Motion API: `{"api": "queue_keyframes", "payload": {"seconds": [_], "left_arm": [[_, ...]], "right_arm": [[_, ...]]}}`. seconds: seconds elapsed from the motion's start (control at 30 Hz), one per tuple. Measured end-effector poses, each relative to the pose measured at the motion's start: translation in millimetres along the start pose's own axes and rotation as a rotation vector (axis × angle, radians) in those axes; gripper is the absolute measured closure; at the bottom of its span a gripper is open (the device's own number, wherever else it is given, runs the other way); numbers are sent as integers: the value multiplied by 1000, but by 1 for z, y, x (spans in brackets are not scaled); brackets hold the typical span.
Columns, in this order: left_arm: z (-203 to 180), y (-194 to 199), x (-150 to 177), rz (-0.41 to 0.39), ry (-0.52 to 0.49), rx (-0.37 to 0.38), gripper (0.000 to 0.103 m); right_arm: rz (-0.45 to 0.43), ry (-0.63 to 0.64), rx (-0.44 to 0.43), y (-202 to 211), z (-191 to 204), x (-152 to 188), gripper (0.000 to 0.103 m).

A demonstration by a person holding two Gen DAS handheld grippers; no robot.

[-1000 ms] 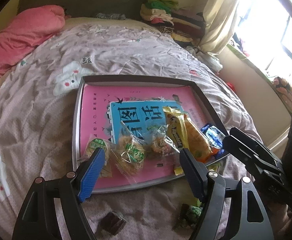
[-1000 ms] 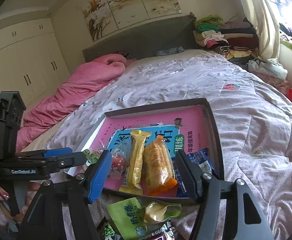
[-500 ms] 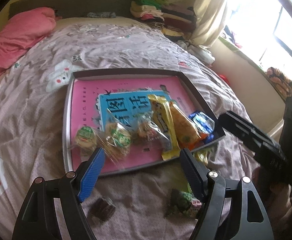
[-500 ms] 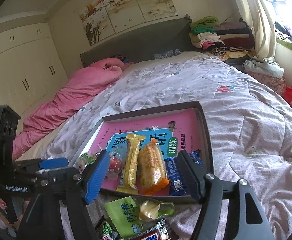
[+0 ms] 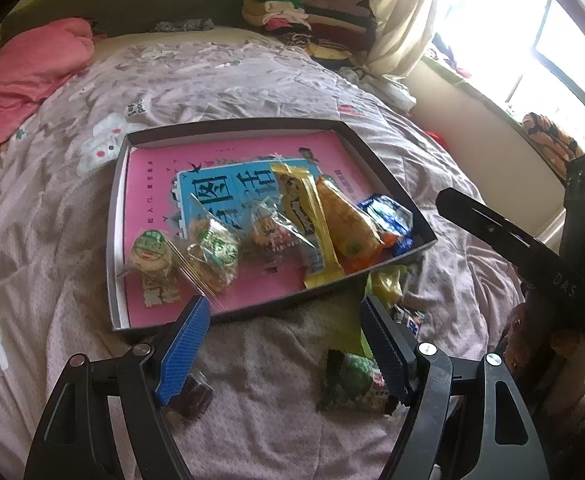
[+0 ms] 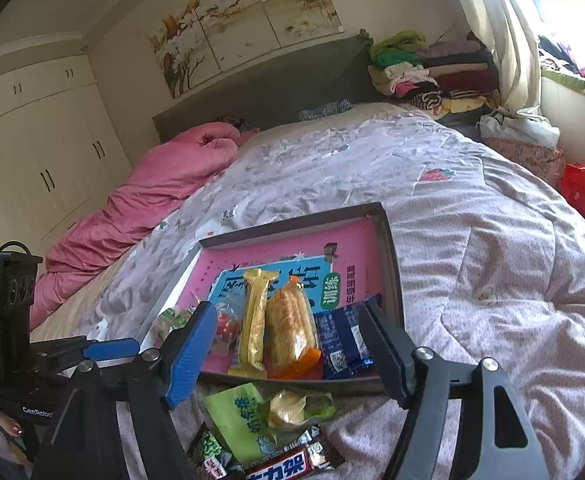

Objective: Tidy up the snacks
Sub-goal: 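Withdraw both open tools from the tray toward the snacks on the bed, then grasp the green-wrapped candy with left tool while right tool grasps the green bag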

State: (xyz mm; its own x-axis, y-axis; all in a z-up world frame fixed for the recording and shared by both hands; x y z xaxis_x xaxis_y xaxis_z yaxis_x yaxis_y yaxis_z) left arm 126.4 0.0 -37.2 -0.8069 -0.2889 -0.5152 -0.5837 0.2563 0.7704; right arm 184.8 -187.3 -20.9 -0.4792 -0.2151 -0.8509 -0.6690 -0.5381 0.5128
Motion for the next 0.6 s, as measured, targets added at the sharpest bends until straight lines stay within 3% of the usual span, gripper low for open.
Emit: {"api": "queue_keyframes", "payload": {"seconds": [0.6], "left_arm": [[-17, -6, 48, 129, -21, 46, 25]], "right_arm": [[64, 0, -22, 4, 6, 14, 28]]}}
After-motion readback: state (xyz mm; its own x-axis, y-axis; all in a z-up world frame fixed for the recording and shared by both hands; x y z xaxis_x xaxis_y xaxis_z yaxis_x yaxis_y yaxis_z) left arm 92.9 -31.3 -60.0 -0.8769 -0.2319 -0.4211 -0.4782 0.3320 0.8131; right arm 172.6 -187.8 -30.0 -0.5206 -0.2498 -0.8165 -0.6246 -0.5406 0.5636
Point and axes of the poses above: each gripper's, at about its wrist camera, not at the fingertips, and y roughly against the way its jaws point, z to its left, x to its underside, the point moved 5 cm from there along -y, roughly the way its jaws point, and after that the axes turned 15 degrees about y, right-handed, at the moved point
